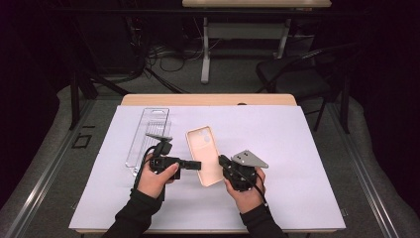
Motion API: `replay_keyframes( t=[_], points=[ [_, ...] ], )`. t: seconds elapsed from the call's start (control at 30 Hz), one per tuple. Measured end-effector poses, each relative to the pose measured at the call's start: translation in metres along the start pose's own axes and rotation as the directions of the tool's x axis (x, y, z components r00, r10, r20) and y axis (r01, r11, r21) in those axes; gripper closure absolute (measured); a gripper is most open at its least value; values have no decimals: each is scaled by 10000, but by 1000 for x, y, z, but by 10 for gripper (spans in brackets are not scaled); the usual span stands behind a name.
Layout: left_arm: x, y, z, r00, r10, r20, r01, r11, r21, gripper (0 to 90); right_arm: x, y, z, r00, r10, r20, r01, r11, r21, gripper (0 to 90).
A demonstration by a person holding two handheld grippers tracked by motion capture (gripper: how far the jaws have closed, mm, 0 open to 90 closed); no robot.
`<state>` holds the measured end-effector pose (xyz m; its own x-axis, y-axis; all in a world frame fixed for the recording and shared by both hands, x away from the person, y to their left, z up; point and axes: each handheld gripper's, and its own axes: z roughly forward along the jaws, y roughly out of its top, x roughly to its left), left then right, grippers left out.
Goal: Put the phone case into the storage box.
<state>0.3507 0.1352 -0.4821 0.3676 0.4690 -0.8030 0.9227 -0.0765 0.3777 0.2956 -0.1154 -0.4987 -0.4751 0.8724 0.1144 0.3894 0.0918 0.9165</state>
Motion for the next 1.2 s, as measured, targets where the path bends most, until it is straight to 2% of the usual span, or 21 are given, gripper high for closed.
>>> replay_keyframes(
  t=[0.37, 0.43, 0.47, 0.87, 1.2],
  points=[
    [0, 0, -1, 10000, -10, 29, 10, 10000, -76, 807, 0, 0, 1, 9999, 35, -106, -34, 10000, 90, 864],
    [1, 0, -2, 9999, 134, 34, -134, 9999, -39, 807, 0, 0, 1, 9999, 43, -142, -42, 9999, 105, 861],
    [0, 0, -2, 10000, -7, 38, 8, 9999, -125, 808, 0, 0, 1, 9998, 56, -172, -54, 9999, 93, 858],
    [0, 1, -4, 9999, 84, 74, -83, 9999, -148, 809, 0, 0, 1, 9996, 35, -291, -33, 10000, 73, 832],
    [-1, 1, -6, 9999, 142, 50, -140, 9995, -297, 808, 1, 4, -4, 9979, 38, -654, -43, 10000, -76, 753]
  ],
)
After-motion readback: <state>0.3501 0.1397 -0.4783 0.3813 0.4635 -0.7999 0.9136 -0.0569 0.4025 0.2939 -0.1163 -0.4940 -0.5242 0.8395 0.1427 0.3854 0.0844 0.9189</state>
